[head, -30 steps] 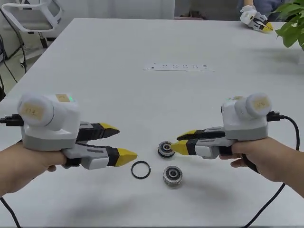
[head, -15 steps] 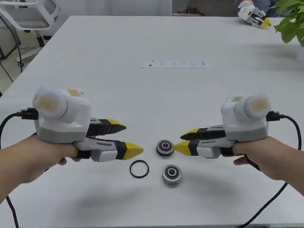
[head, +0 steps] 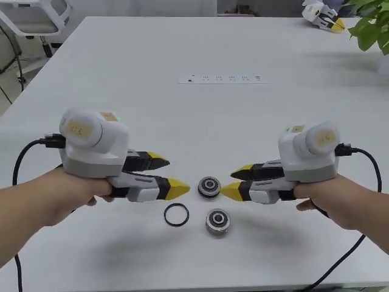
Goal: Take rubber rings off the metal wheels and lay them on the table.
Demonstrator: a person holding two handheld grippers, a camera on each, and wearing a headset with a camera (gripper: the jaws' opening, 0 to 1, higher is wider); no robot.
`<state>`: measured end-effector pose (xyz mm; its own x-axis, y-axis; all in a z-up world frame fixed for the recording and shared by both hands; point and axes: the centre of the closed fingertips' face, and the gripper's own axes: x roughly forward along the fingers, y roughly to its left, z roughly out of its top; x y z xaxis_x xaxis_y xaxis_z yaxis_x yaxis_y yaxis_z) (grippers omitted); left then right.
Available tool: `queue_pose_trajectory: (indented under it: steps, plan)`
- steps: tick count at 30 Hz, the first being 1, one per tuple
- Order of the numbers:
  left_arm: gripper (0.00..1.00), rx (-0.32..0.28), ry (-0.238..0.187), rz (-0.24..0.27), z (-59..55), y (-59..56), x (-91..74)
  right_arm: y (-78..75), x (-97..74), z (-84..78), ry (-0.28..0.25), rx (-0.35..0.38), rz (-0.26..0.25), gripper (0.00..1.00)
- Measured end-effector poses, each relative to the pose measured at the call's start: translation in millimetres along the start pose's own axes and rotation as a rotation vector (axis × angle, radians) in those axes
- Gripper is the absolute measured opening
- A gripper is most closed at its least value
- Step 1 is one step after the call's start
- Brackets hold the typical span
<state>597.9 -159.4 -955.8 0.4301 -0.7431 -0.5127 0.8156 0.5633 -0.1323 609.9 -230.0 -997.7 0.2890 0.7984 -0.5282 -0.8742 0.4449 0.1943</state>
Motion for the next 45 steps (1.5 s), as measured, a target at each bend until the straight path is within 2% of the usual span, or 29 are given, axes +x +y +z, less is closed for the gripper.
queue_pose_trajectory:
  steps: [19, 26, 34, 39, 45]
  plan:
    - [0.38, 0.019, 0.038, -0.054, -3.6, -10.8, 31.4, 2.3, 6.8, -4.6, 0.019, -0.015, 0.016, 0.31]
    - [0.35, 0.018, 0.05, -0.07, -6.3, -10.9, 42.8, 1.7, 7.6, -5.1, 0.02, -0.014, 0.019, 0.31]
    - [0.3, 0.023, 0.06, -0.074, -8.7, -14.5, 54.1, 2.7, 8.9, -7.5, 0.023, -0.013, 0.022, 0.32]
    - [0.27, 0.021, 0.064, -0.062, -9.2, -10.1, 58.5, 2.9, 8.7, -8.6, 0.024, -0.012, 0.021, 0.32]
    - [0.24, 0.038, 0.08, -0.059, -11.9, -10.3, 64.0, 1.4, 7.5, -9.6, 0.024, -0.011, 0.018, 0.32]
